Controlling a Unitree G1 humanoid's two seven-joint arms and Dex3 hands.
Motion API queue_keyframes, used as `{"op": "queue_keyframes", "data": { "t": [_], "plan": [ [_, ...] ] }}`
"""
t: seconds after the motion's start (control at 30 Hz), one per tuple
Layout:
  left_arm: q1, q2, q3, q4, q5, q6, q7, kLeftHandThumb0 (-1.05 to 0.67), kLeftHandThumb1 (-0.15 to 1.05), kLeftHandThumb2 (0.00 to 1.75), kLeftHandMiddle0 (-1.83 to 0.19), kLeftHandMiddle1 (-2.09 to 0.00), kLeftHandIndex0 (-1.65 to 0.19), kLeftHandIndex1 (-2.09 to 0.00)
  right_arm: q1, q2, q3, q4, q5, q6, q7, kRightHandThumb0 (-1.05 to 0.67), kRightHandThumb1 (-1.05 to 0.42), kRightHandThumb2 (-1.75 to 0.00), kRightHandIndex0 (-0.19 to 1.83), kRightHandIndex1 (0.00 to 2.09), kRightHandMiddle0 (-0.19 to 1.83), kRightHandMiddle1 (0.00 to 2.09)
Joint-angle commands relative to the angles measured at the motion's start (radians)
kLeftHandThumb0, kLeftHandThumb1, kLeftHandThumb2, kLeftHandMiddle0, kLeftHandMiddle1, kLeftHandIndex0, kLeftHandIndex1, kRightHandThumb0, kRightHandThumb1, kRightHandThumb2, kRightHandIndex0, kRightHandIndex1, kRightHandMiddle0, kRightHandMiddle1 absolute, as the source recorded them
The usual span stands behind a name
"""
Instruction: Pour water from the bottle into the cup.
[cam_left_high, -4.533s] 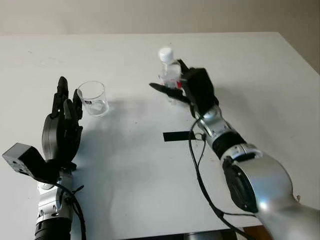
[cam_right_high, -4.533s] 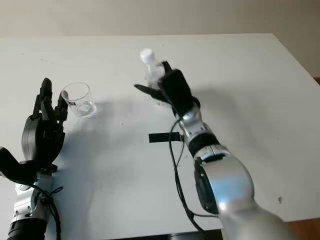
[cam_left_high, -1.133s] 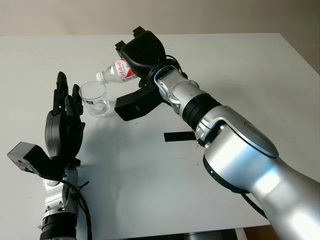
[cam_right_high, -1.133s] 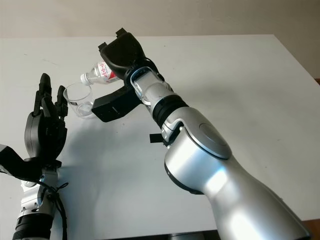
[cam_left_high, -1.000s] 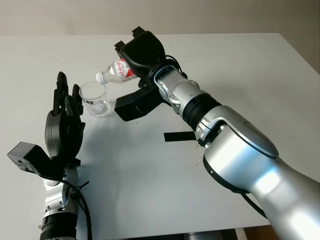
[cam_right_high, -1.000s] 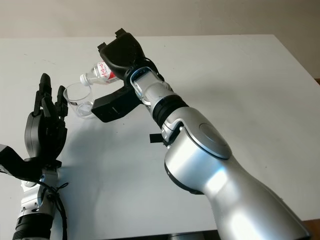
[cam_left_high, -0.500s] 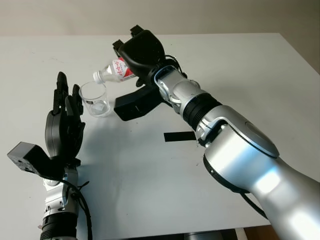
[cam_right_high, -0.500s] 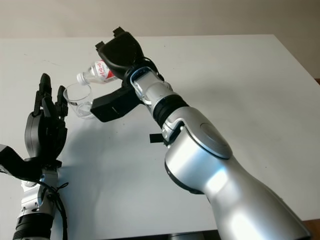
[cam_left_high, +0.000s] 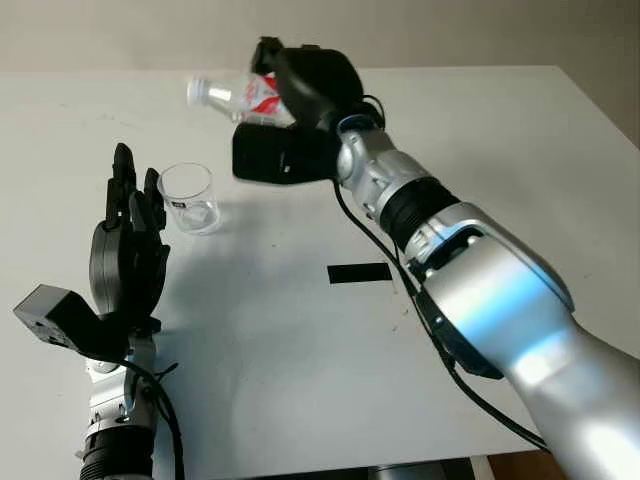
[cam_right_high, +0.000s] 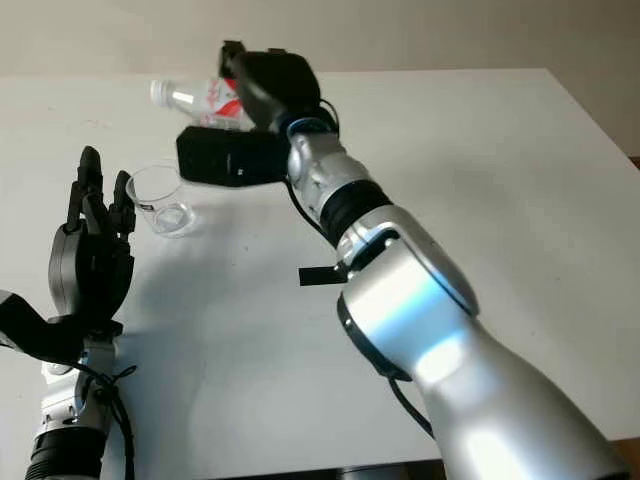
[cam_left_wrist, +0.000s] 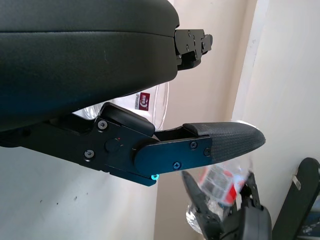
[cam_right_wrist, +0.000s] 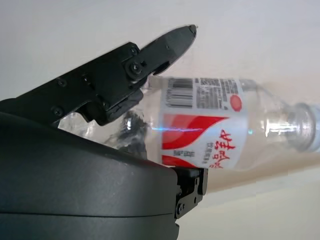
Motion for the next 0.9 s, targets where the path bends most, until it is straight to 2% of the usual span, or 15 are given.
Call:
{"op": "queue_keyframes", "data": {
  "t": [0.0, 0.03, 0.17, 0.27, 0.37, 0.57, 0.67, 0.73, 0.87],
  "plan": [
    [0.047, -0.018, 0.002, 0.029, -0.007, -0.004, -0.008, -0.87, 1.05, 0.55, 0.04, 0.00, 0.07, 0.00, 0.015, -0.013, -0.055, -0.024, 0.047, -0.015, 0.008, -0.17, -1.04, -0.12, 1.00, 2.09, 0.88, 2.09],
    [0.048, -0.018, 0.002, 0.024, -0.009, 0.002, -0.006, -0.87, 1.05, 0.55, 0.04, 0.00, 0.07, 0.00, 0.019, -0.013, -0.082, -0.026, 0.074, -0.011, 0.021, -0.17, -1.04, -0.14, 1.08, 2.09, 0.98, 2.09],
    [0.048, -0.010, 0.002, 0.017, -0.010, 0.018, -0.005, -0.88, 1.05, 0.55, 0.02, 0.00, 0.06, 0.00, 0.060, -0.028, -0.192, -0.040, 0.191, -0.042, 0.095, -0.17, -1.03, -0.16, 1.15, 2.09, 1.10, 2.09],
    [0.045, -0.003, 0.005, 0.014, -0.015, 0.026, -0.008, -0.88, 1.05, 0.54, 0.01, 0.00, 0.05, 0.00, 0.090, -0.038, -0.276, -0.052, 0.283, -0.054, 0.160, -0.19, -1.03, -0.14, 1.26, 2.09, 1.32, 2.09],
    [0.047, 0.005, 0.007, 0.014, -0.012, 0.031, -0.009, -0.88, 1.05, 0.54, 0.01, 0.00, 0.04, 0.00, 0.124, -0.047, -0.343, -0.067, 0.358, -0.076, 0.227, -0.19, -1.04, -0.15, 1.32, 2.09, 1.40, 2.09],
    [0.046, 0.021, 0.008, 0.014, -0.014, 0.036, -0.025, -0.87, 1.05, 0.56, -0.02, 0.00, 0.02, 0.00, 0.214, -0.052, -0.495, -0.104, 0.543, -0.116, 0.416, -0.17, -1.05, -0.25, 1.37, 2.09, 1.38, 2.09],
    [0.044, 0.029, 0.010, 0.015, -0.017, 0.044, -0.031, -0.87, 1.05, 0.55, -0.02, 0.00, 0.01, 0.00, 0.254, -0.046, -0.538, -0.121, 0.602, -0.118, 0.478, -0.17, -0.94, -0.45, 1.52, 2.09, 1.24, 2.09],
    [0.045, 0.033, 0.013, 0.010, -0.020, 0.052, -0.035, -0.87, 1.05, 0.54, -0.02, 0.00, 0.01, 0.00, 0.281, -0.042, -0.551, -0.135, 0.625, -0.124, 0.508, -0.17, -0.92, -0.50, 1.55, 2.09, 1.20, 2.09],
    [0.053, 0.039, 0.014, -0.001, -0.019, 0.056, -0.043, -0.87, 1.05, 0.54, -0.02, 0.00, 0.02, 0.00, 0.329, -0.045, -0.556, -0.167, 0.646, -0.138, 0.560, -0.17, -1.03, -0.33, 1.54, 2.09, 1.13, 2.09]
  ]
}}
